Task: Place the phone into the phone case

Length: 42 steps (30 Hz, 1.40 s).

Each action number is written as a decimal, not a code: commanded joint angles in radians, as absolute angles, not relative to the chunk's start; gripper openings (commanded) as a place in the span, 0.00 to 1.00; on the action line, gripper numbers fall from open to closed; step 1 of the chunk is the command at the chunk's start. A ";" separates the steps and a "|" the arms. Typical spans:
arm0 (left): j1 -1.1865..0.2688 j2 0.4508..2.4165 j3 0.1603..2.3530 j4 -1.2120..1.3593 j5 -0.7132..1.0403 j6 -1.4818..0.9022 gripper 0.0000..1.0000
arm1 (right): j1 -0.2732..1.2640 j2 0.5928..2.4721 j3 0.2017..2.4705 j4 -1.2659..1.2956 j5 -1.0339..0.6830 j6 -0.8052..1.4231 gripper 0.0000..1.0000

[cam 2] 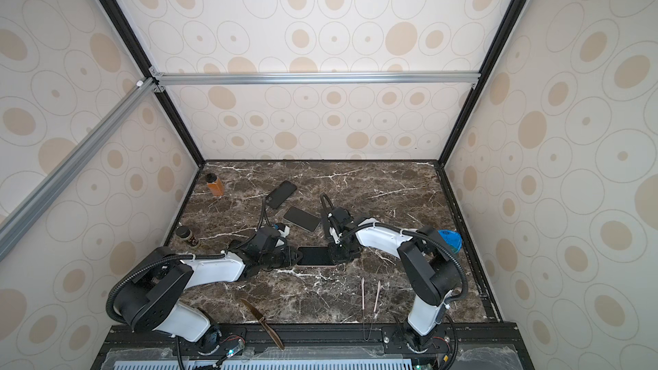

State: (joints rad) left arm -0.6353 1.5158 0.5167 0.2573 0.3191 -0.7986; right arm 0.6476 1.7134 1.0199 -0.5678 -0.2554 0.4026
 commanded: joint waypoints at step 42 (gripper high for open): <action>-0.567 1.621 0.706 0.049 0.338 -0.576 0.22 | 0.445 1.807 1.044 -0.442 -0.499 0.333 0.17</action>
